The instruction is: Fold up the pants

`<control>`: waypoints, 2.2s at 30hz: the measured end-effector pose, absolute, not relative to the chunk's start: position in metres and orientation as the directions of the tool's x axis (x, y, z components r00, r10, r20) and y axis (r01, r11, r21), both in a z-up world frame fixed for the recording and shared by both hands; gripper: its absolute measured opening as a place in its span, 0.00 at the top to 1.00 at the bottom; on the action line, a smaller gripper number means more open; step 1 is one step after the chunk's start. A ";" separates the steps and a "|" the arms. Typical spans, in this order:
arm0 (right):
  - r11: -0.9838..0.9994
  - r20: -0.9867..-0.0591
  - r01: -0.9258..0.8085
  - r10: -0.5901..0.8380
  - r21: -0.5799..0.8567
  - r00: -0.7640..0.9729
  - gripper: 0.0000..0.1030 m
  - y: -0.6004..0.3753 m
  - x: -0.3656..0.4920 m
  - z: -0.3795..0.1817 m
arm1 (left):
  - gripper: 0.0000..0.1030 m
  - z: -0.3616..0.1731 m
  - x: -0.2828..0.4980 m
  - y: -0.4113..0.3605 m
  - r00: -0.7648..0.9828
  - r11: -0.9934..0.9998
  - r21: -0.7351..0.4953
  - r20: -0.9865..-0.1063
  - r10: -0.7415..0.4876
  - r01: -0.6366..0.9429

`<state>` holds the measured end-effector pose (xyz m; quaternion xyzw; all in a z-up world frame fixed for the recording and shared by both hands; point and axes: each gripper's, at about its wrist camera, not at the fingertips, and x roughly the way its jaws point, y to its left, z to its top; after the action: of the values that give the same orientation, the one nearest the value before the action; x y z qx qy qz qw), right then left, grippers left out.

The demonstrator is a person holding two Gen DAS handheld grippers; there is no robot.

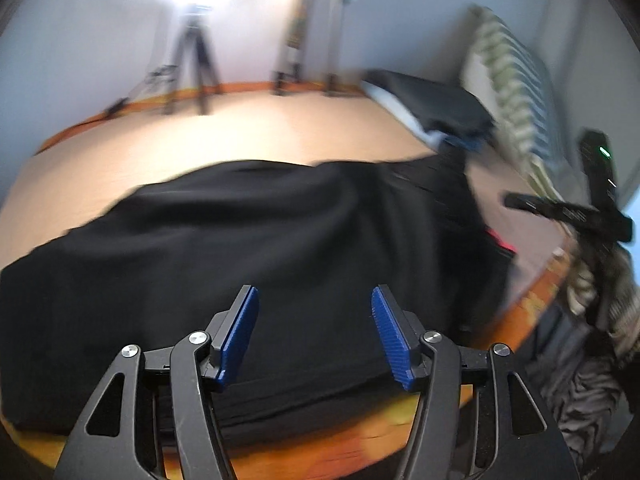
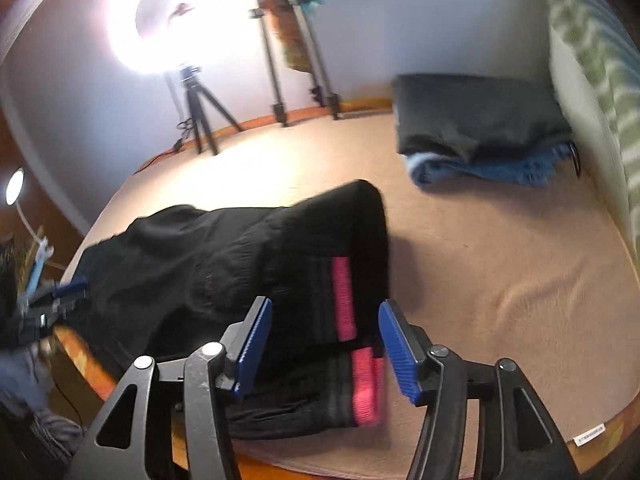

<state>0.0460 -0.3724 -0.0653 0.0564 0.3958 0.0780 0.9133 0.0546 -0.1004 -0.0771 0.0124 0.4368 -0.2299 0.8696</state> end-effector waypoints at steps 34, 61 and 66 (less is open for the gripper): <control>0.922 -0.693 -0.155 0.370 0.354 0.618 0.96 -0.388 0.075 -0.088 | 0.65 -0.124 0.053 -0.188 0.353 0.797 -0.147 -0.839 -0.414 0.586; 0.896 -0.617 -0.199 0.420 0.396 0.665 0.99 -0.398 0.031 -0.054 | 0.83 -0.104 0.051 -0.172 0.274 0.733 -0.361 -0.759 -0.590 0.577; 0.931 -0.694 -0.103 0.333 0.351 0.639 0.99 -0.406 0.029 -0.077 | 0.68 -0.116 0.041 -0.193 0.210 0.710 -0.314 -0.811 -0.545 0.630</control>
<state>0.0295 -0.4063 -0.0769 0.1410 0.4071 0.1219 0.8942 0.0407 -0.1926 -0.1160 0.0422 0.5017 -0.3783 0.7768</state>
